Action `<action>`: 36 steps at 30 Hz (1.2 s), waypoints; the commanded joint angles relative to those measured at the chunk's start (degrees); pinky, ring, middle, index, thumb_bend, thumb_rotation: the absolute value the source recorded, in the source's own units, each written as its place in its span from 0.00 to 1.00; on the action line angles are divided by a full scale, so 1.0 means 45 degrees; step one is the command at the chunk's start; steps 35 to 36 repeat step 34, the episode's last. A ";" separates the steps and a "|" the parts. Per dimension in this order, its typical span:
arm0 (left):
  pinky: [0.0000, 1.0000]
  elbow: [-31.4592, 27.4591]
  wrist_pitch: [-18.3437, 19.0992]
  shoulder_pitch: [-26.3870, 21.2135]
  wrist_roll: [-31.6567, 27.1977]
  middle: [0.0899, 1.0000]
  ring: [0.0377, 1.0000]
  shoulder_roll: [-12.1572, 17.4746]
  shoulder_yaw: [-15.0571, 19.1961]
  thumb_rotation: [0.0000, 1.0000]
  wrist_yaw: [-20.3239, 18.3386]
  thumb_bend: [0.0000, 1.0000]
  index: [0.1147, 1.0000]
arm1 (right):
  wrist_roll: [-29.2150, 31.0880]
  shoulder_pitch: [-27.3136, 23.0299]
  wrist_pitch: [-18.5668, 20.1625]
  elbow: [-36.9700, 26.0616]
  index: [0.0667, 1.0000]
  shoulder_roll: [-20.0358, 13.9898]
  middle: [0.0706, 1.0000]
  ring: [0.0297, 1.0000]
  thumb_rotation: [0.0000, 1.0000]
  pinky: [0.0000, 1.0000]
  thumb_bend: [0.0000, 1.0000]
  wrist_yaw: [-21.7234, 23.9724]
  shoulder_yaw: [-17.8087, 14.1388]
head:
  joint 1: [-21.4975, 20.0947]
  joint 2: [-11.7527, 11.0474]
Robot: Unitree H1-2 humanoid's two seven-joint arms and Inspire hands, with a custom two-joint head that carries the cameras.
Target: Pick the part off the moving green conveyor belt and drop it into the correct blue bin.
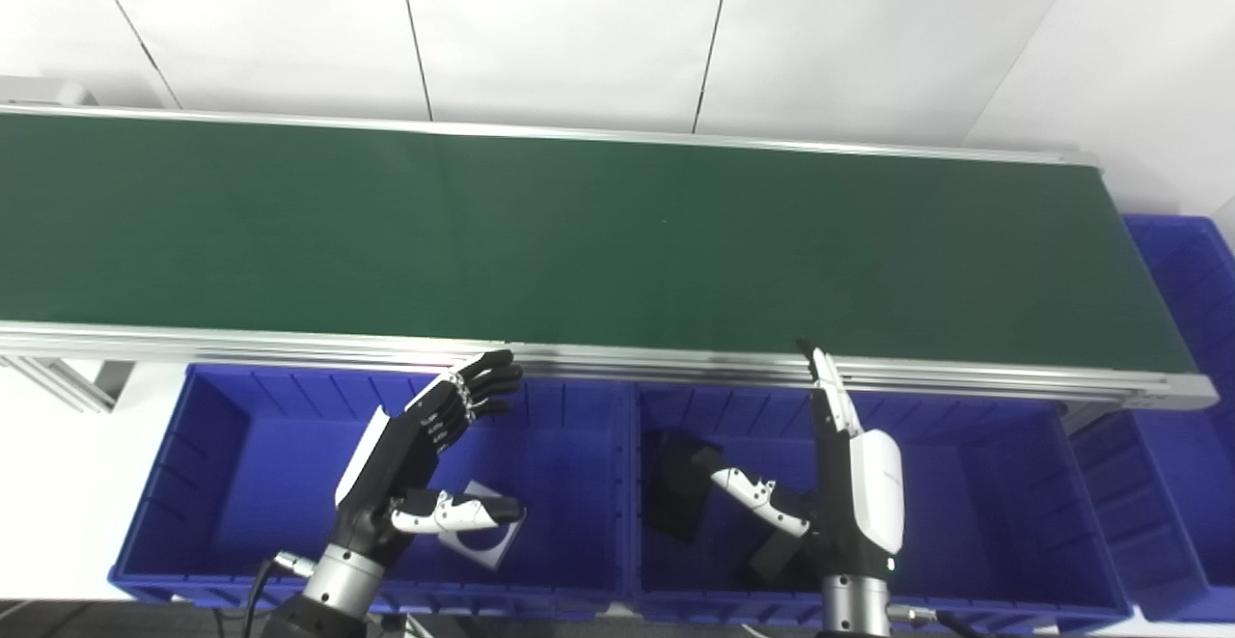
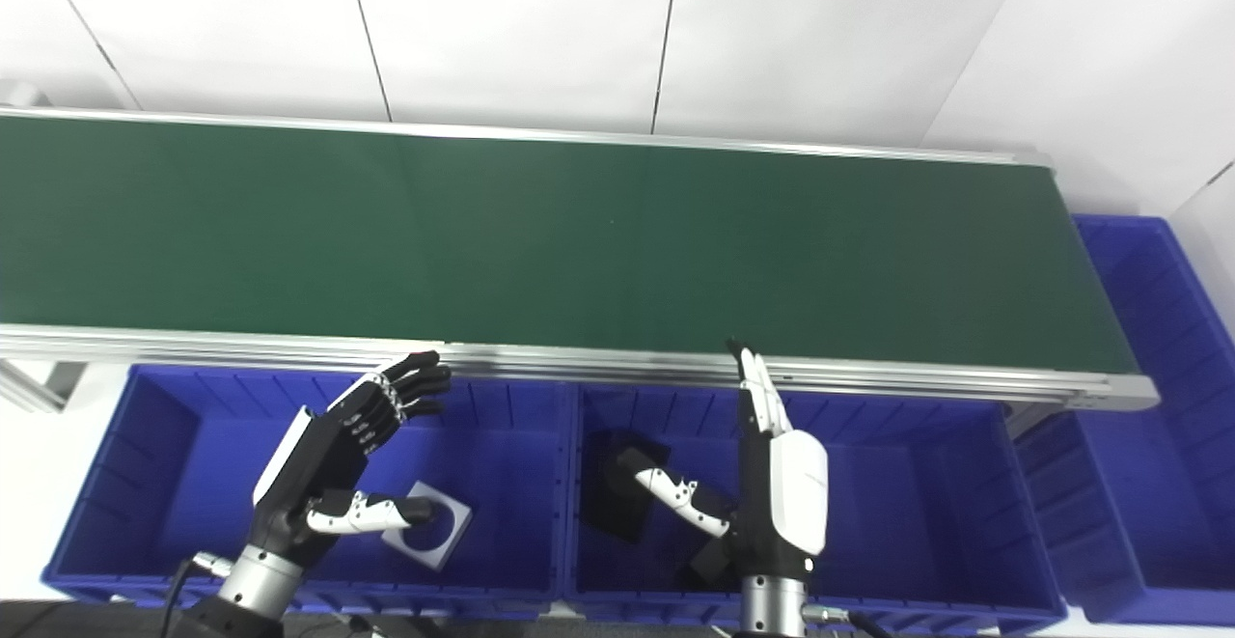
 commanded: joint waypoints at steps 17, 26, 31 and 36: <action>0.78 0.0347 -0.0453 -0.0085 0.0308 0.81 0.81 -0.0089 -0.0173 0.34 0.0331 0.97 0.80 | 0.6388 0.0135 -0.2838 0.0693 0.85 -0.0912 0.81 0.79 0.45 0.75 0.84 0.4364 0.0489 | 0.0830 -0.0516; 0.78 0.0443 -0.0452 -0.0163 0.0398 0.81 0.82 0.0002 -0.0297 0.36 0.0509 0.97 0.80 | 0.6217 0.0093 -0.2834 0.0823 0.85 -0.0852 0.81 0.80 0.45 0.76 0.81 0.4567 0.0123 | 0.0831 -0.0537; 0.78 0.0458 -0.0452 -0.0176 0.0313 0.81 0.82 0.0020 -0.0294 0.35 0.0479 0.97 0.80 | 0.6049 0.0071 -0.2832 0.0874 0.86 -0.0719 0.81 0.81 0.44 0.77 0.80 0.4537 0.0100 | 0.0817 -0.0496; 0.78 0.0420 -0.0452 -0.0155 0.0355 0.81 0.82 0.0024 -0.0311 0.36 0.0547 0.98 0.80 | 0.6004 0.0059 -0.2835 0.0871 0.87 -0.0680 0.82 0.81 0.43 0.77 0.78 0.4499 0.0101 | 0.0813 -0.0504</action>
